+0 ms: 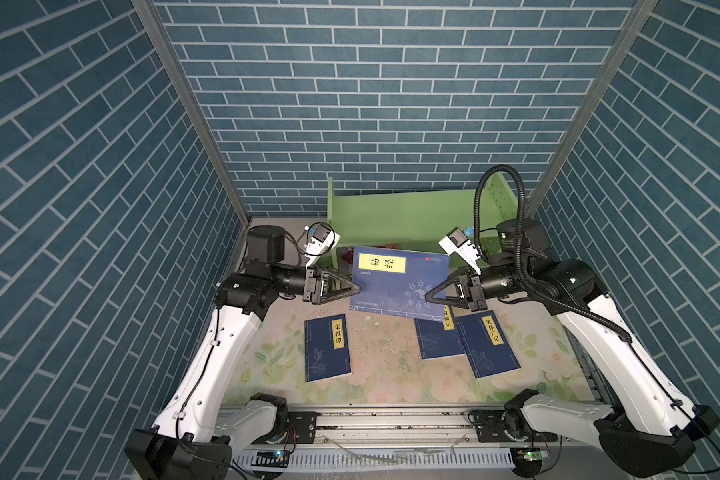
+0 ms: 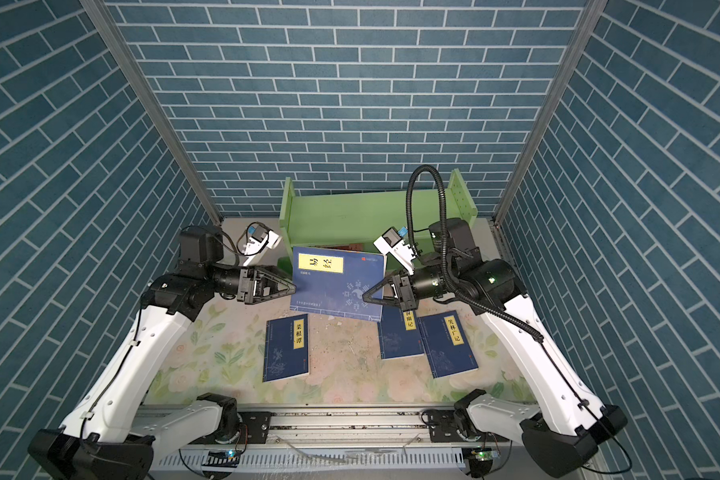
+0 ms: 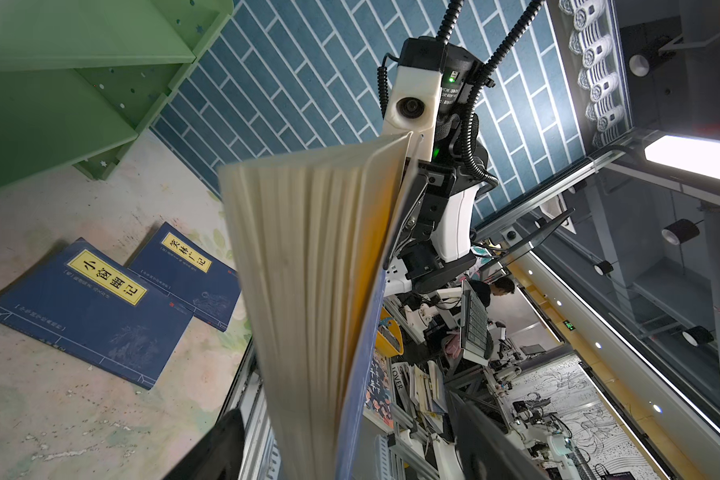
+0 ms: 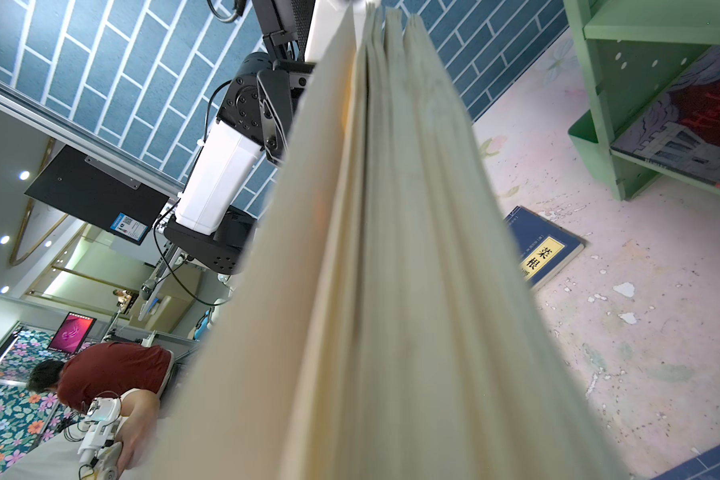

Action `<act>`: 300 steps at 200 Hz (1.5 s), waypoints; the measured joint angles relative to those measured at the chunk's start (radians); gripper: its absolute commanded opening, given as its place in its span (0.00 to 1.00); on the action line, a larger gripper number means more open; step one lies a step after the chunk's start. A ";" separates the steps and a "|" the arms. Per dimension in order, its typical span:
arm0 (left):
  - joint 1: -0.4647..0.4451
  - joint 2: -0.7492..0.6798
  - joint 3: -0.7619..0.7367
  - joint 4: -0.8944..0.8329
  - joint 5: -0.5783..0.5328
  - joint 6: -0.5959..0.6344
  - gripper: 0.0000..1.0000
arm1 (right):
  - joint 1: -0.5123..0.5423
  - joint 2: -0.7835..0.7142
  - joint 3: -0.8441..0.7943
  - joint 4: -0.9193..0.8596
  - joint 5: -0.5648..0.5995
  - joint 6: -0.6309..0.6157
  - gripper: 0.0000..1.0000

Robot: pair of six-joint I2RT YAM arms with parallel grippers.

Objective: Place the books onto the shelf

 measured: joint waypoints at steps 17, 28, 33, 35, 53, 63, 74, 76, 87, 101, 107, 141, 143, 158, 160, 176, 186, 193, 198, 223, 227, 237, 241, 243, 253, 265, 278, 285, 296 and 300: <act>-0.011 0.026 0.014 0.009 0.000 -0.014 0.60 | 0.000 0.016 0.000 0.020 -0.011 0.001 0.00; -0.017 0.036 0.018 0.016 0.000 -0.014 0.49 | 0.000 0.022 -0.002 0.035 -0.018 0.006 0.00; -0.019 0.039 0.019 0.020 0.000 -0.016 0.41 | 0.000 0.023 -0.005 0.043 -0.022 0.007 0.00; -0.019 0.040 0.019 0.022 0.000 -0.021 0.38 | 0.000 0.023 -0.006 0.046 -0.023 0.008 0.00; -0.022 0.045 0.022 0.049 -0.005 -0.048 0.09 | 0.000 0.032 -0.007 0.063 -0.038 0.008 0.08; -0.022 0.047 0.023 0.071 -0.008 -0.065 0.00 | 0.000 0.040 -0.007 0.072 -0.042 0.009 0.26; -0.021 0.047 0.025 0.090 -0.021 -0.080 0.00 | -0.003 0.051 -0.007 0.081 -0.044 0.026 0.41; -0.021 0.047 0.025 0.092 -0.024 -0.085 0.00 | -0.005 0.053 -0.007 0.085 -0.043 0.023 0.43; -0.023 0.051 0.027 0.104 -0.042 -0.098 0.00 | -0.011 0.063 -0.008 0.099 -0.037 0.043 0.51; -0.023 0.061 0.035 0.113 -0.061 -0.109 0.00 | -0.024 0.067 -0.019 0.132 -0.026 0.061 0.53; -0.023 0.067 0.042 0.116 -0.069 -0.112 0.00 | -0.030 0.065 -0.027 0.146 -0.022 0.071 0.53; -0.021 0.095 0.087 0.129 -0.116 -0.130 0.00 | -0.097 0.031 -0.156 0.352 -0.034 0.206 0.54; -0.021 0.095 0.089 0.131 -0.118 -0.131 0.00 | -0.099 0.030 -0.162 0.361 -0.035 0.215 0.54; -0.019 0.092 0.091 0.151 -0.142 -0.137 0.00 | -0.115 0.029 -0.203 0.452 -0.047 0.282 0.53; -0.019 0.092 0.091 0.156 -0.145 -0.140 0.00 | -0.116 0.029 -0.208 0.466 -0.049 0.292 0.53; -0.018 0.092 0.091 0.187 -0.164 -0.159 0.00 | -0.116 0.029 -0.227 0.536 -0.063 0.345 0.47; -0.018 0.092 0.090 0.210 -0.171 -0.174 0.00 | -0.116 0.031 -0.228 0.579 -0.070 0.373 0.42; -0.018 0.092 0.090 0.228 -0.176 -0.185 0.00 | -0.116 0.032 -0.228 0.605 -0.075 0.391 0.37; -0.017 0.092 0.090 0.238 -0.181 -0.191 0.00 | -0.116 0.033 -0.228 0.624 -0.079 0.402 0.34; -0.009 0.096 0.090 0.269 -0.198 -0.203 0.00 | -0.116 0.056 -0.225 0.692 -0.098 0.449 0.07; -0.008 0.098 0.090 0.271 -0.204 -0.204 0.00 | -0.116 0.062 -0.222 0.697 -0.100 0.457 0.04; -0.003 0.106 0.090 0.272 -0.211 -0.211 0.06 | -0.120 0.079 -0.213 0.705 -0.111 0.467 0.00; 0.000 0.111 0.090 0.272 -0.212 -0.212 0.14 | -0.121 0.085 -0.209 0.706 -0.111 0.468 0.00; 0.001 0.113 0.090 0.272 -0.212 -0.214 0.19 | -0.121 0.087 -0.208 0.706 -0.113 0.470 0.00; 0.007 0.121 0.091 0.269 -0.230 -0.206 0.41 | -0.127 0.106 -0.194 0.703 -0.113 0.472 0.00; 0.021 0.132 0.099 0.249 -0.272 -0.193 0.52 | -0.135 0.129 -0.169 0.698 -0.113 0.476 0.00; 0.061 0.131 0.104 0.214 -0.330 -0.168 0.60 | -0.153 0.152 -0.142 0.691 -0.112 0.479 0.00; 0.097 0.126 0.106 0.197 -0.363 -0.154 0.62 | -0.170 0.167 -0.122 0.686 -0.111 0.479 0.00; 0.158 0.121 0.113 0.177 -0.390 -0.146 0.63 | -0.199 0.196 -0.081 0.668 -0.111 0.479 0.00; 0.183 0.120 0.118 0.170 -0.401 -0.145 0.63 | -0.208 0.209 -0.066 0.661 -0.111 0.479 0.00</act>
